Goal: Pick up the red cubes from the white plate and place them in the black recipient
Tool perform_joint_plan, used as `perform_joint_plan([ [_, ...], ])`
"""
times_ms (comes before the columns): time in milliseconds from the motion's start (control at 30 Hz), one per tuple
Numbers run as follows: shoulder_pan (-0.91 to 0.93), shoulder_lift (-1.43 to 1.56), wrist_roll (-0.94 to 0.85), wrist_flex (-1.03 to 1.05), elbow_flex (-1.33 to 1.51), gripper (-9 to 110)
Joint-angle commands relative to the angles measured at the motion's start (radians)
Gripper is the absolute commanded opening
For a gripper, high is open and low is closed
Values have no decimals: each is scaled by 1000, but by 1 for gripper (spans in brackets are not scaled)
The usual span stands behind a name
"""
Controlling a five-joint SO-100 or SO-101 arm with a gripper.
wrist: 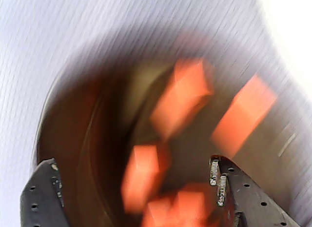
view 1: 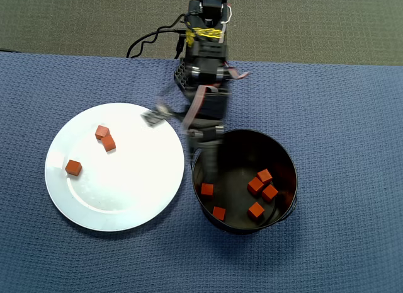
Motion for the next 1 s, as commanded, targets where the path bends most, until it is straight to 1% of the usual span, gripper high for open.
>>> perform_joint_plan([
  [0, 232, 35, -121, -5, -8, 31],
  [167, 463, -11, -201, -84, 46, 28],
  [267, 581, -75, -179, -164, 72, 25],
  [333, 632, -137, -161, -173, 61, 24],
  [467, 676, -279, -75, -178, 2, 17],
  [533, 681, -354, -28, -175, -34, 16],
  [700, 693, -483, 32, -155, -143, 17],
  [767, 709, -506, 72, -163, -163, 19],
  [967, 707, -589, 64, -146, -235, 21],
])
